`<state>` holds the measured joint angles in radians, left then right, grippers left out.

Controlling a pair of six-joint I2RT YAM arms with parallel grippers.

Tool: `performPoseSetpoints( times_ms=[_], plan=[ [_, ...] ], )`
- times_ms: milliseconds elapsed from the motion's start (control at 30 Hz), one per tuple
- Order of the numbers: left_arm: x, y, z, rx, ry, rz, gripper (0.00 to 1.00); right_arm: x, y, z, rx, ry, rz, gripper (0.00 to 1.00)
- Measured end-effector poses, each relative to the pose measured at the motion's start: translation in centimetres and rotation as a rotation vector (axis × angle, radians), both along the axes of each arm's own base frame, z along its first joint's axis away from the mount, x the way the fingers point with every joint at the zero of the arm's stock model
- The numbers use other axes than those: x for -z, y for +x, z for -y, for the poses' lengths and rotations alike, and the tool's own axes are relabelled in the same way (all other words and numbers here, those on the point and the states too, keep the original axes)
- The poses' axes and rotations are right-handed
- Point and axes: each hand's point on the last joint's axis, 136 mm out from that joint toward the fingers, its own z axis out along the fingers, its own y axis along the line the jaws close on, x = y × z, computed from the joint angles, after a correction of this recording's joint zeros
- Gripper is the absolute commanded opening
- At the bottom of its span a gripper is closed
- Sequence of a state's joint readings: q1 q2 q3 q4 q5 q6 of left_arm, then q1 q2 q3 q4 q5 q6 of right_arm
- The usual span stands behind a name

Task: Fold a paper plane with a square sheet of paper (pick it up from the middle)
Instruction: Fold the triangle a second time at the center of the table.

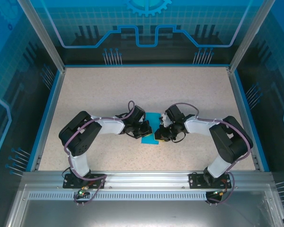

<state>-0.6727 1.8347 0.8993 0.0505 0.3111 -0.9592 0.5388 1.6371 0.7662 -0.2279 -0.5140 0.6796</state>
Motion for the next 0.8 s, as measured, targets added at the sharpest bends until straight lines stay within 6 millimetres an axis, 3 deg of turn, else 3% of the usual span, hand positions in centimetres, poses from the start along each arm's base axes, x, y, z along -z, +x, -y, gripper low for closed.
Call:
performPoseSetpoints(
  times_ms=[167,333,800],
  plan=[
    [0.0,0.0,0.0,0.0,0.0,0.0,0.0,0.0,-0.2,-0.3,-0.012,-0.002,-0.005,0.15],
    [0.0,0.0,0.0,0.0,0.0,0.0,0.0,2.0,-0.4,0.3,-0.007,-0.052,-0.042,0.14],
    [0.0,0.0,0.0,0.001,0.0,0.0,0.0,1.8,-1.2,0.7,-0.028,0.012,-0.023,0.15]
  ],
)
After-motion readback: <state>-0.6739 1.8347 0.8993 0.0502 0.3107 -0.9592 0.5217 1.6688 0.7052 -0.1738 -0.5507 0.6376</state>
